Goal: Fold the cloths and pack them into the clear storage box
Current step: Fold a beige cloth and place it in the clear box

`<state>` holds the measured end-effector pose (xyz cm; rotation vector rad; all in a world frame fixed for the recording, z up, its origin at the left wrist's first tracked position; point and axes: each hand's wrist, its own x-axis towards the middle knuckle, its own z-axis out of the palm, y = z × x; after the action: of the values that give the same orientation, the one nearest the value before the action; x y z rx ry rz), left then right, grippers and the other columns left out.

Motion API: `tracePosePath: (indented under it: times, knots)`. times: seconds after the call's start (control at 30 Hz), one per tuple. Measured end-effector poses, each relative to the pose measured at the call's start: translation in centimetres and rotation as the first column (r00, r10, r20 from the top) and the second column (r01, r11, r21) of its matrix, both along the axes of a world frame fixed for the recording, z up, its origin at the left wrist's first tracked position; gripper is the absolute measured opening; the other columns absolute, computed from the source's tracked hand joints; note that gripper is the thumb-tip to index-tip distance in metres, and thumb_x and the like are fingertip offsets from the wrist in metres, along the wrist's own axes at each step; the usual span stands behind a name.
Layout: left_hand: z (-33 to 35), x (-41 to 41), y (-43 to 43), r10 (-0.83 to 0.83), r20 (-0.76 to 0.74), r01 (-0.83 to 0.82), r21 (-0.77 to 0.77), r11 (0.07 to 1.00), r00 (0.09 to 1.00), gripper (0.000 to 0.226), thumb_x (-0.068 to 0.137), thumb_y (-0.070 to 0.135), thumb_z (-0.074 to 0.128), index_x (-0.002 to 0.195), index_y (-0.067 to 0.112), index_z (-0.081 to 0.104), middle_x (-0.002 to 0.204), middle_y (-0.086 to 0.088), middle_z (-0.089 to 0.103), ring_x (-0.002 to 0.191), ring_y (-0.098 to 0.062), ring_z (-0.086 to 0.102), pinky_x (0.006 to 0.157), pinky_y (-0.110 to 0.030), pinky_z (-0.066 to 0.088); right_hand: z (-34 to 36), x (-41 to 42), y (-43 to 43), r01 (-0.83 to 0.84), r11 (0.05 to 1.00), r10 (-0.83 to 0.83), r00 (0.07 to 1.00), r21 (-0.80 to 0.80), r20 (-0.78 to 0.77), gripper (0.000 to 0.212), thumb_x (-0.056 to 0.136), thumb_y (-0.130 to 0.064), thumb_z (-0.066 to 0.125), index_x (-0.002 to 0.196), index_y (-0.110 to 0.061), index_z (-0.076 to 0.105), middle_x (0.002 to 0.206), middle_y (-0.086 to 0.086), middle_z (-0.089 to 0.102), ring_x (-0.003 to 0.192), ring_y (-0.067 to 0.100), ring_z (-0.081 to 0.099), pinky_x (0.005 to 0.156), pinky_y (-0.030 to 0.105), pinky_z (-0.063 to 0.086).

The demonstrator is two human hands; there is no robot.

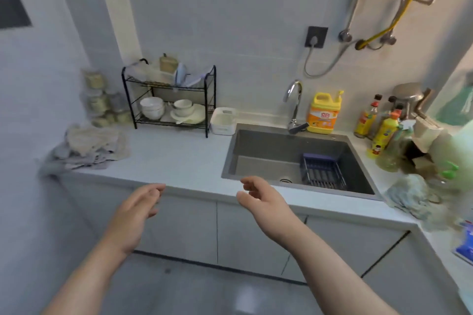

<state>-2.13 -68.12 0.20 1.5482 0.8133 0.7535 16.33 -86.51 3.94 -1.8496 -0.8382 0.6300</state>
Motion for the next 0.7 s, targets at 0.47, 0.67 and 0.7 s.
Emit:
tracePosePath:
  times: [0.47,0.67,0.7]
  knots:
    - [-2.9,-9.0,16.2,0.25,-0.067,-0.254,-0.058,0.965,0.966,0.022,0.1,0.015,0.044,0.099,0.021,0.065,0.108,-0.003,0.067,0.108,-0.02,0.06,0.093,-0.038,0.047,-4.2,-4.0,20.6,-0.241,0.969,0.231,0.964,-0.061,-0.135,0.033,0.093,-0.035,0.055,0.126,-0.036,0.051,0.121,-0.02,0.052,0.115,-0.004,0.048,0.088,0.019,0.039]
    - [-3.8,-6.4,25.8,0.321,-0.13,-0.33,-0.051,0.943,0.938,0.023,0.1,0.014,0.045,0.099,0.019,0.067,0.109,-0.004,0.067,0.109,-0.021,0.06,0.087,-0.035,0.048,-6.0,0.3,32.3,-0.28,0.96,0.271,0.944,-0.024,-0.189,0.032,0.094,-0.032,0.055,0.126,-0.033,0.052,0.12,-0.016,0.054,0.116,0.002,0.049,0.091,0.022,0.039]
    - [-3.9,-5.9,27.4,0.33,-0.138,-0.34,-0.06,0.939,0.934,0.023,0.1,0.013,0.045,0.098,0.02,0.067,0.109,-0.005,0.068,0.109,-0.02,0.06,0.086,-0.034,0.048,-6.4,0.9,34.3,-0.289,0.957,0.278,0.939,-0.024,-0.201,0.032,0.094,-0.032,0.055,0.125,-0.032,0.052,0.119,-0.014,0.054,0.115,0.002,0.05,0.09,0.022,0.04]
